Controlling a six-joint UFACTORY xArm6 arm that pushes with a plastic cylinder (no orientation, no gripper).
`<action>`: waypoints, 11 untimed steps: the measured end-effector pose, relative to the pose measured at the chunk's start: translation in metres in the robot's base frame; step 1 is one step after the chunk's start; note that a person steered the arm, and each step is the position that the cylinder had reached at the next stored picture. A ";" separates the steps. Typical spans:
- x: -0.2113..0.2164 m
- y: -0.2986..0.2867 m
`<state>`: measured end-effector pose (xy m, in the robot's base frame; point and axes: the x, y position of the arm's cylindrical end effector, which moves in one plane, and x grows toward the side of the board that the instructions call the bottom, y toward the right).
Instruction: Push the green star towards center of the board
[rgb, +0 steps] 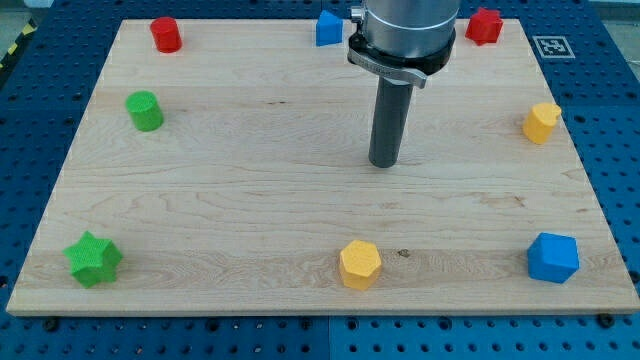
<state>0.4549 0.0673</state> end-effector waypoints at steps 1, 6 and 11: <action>0.000 0.000; 0.045 -0.222; 0.146 -0.358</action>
<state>0.6011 -0.2908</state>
